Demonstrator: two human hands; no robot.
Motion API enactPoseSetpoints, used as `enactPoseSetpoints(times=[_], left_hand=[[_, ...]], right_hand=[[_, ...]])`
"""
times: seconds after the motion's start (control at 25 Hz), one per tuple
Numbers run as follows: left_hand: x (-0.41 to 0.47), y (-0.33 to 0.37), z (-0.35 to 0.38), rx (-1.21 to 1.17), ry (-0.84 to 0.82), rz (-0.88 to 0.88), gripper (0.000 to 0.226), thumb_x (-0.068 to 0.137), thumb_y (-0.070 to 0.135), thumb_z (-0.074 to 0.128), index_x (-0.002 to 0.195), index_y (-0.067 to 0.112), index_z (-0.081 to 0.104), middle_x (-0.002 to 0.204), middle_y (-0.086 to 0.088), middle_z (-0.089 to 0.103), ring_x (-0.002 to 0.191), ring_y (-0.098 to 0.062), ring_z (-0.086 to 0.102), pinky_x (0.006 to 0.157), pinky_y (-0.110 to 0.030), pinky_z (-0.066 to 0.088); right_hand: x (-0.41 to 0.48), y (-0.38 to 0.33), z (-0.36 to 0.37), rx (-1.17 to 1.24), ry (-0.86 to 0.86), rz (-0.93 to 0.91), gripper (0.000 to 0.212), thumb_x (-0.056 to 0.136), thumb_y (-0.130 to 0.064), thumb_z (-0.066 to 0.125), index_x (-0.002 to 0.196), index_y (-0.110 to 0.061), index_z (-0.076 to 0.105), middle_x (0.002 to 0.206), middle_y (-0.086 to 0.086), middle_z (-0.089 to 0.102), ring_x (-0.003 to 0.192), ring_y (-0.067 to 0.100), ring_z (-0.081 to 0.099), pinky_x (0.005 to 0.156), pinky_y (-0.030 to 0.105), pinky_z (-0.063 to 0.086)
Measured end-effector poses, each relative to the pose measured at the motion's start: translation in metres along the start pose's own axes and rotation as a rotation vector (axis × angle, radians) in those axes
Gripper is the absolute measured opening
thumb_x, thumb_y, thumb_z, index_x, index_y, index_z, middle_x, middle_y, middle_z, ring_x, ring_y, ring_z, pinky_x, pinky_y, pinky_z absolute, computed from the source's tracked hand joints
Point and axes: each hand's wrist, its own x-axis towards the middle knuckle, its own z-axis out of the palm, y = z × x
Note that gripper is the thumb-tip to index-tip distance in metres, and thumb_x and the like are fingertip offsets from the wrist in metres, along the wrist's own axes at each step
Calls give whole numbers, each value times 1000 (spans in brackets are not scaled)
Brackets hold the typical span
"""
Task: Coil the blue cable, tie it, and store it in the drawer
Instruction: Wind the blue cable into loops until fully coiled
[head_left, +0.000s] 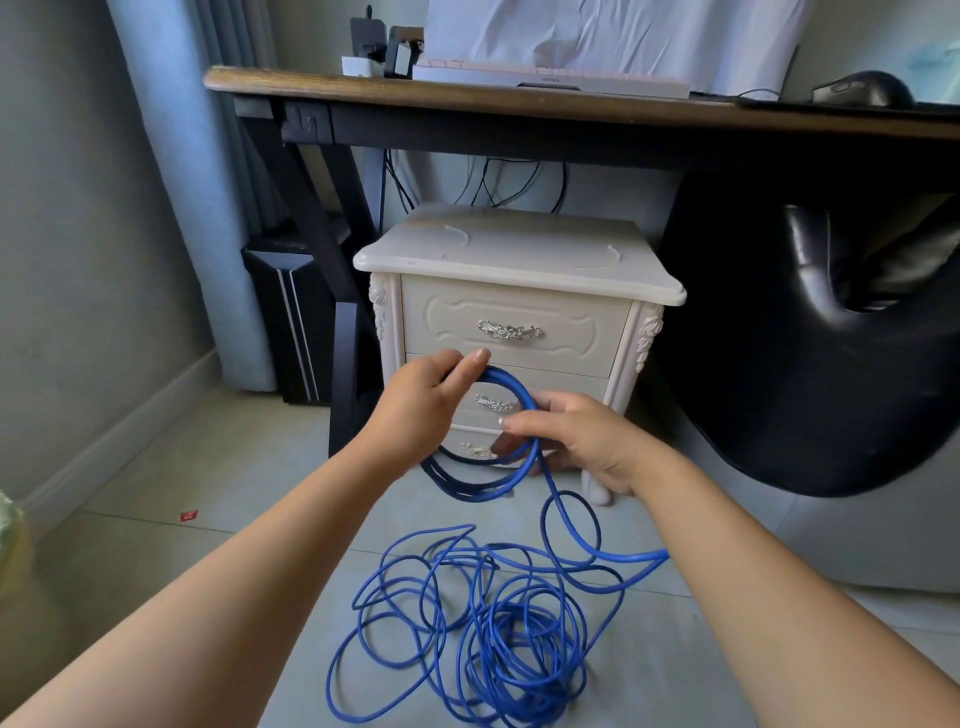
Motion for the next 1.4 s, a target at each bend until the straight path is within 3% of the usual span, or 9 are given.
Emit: enactPoseSetpoints(times=[0.16,0.32,0.48,0.6,0.76,0.96,1.16,1.32,1.4], left_hand=[[1,-2,2,-263,99,-180,48,98,50,47,66,15,51,52,8,39,51,-15,32,55,-33,29],[-3,7,11,-634,51,-319,42,103,44,42,70,18,44,51,10,29,46,-11,25,47,-25,30],[-12,16,9,-812,-177,-422,41,103,43,39,82,11,54,55,1,31,43,-13,28,56,-31,45],[-10,12,-3,-679,-230,-375,41,100,45,46,90,9,64,60,-1,44,47,-15,39,55,-31,49],[-9,7,1,-181,-247,-183,44,97,53,47,79,15,61,59,-2,39,52,-20,36,54,-32,39],[-4,3,-2,-332,-132,-189,44,98,49,49,73,13,53,54,6,29,48,-15,24,48,-28,23],[1,0,-9,-606,1,-328,39,99,46,49,76,14,50,53,7,27,45,-10,20,43,-22,20],[0,4,-1,-822,145,-406,41,101,44,47,68,19,45,54,7,24,45,-9,18,42,-22,17],[-2,8,10,-923,195,-459,42,100,46,46,69,19,45,52,8,23,43,-9,18,39,-21,19]], right_hand=[[2,7,-2,371,-128,-25,16,87,-13,61,103,-8,58,105,15,73,102,34,67,96,52,48],[11,5,11,560,119,-136,15,99,-15,48,94,-7,58,62,3,49,58,18,61,68,40,52],[15,5,13,208,334,-176,20,104,-23,41,90,-14,52,59,-3,30,46,10,29,61,43,58],[11,-3,15,-141,344,-215,19,103,-29,43,89,-21,53,59,-11,46,41,5,42,66,46,59],[6,-7,20,-555,276,-248,16,101,-35,42,103,-26,55,87,-1,63,67,16,62,73,41,55],[2,-8,4,178,169,-148,28,96,-14,55,124,-14,55,84,8,67,71,18,65,75,44,57],[-3,6,-7,297,-80,73,26,87,-16,63,112,-9,62,108,17,67,94,27,66,89,47,52],[4,6,16,521,69,-73,18,98,-10,51,115,-9,58,111,16,67,104,33,65,93,47,50],[9,1,26,674,168,-139,18,101,-14,46,115,-8,56,95,13,70,90,31,71,85,47,55]])
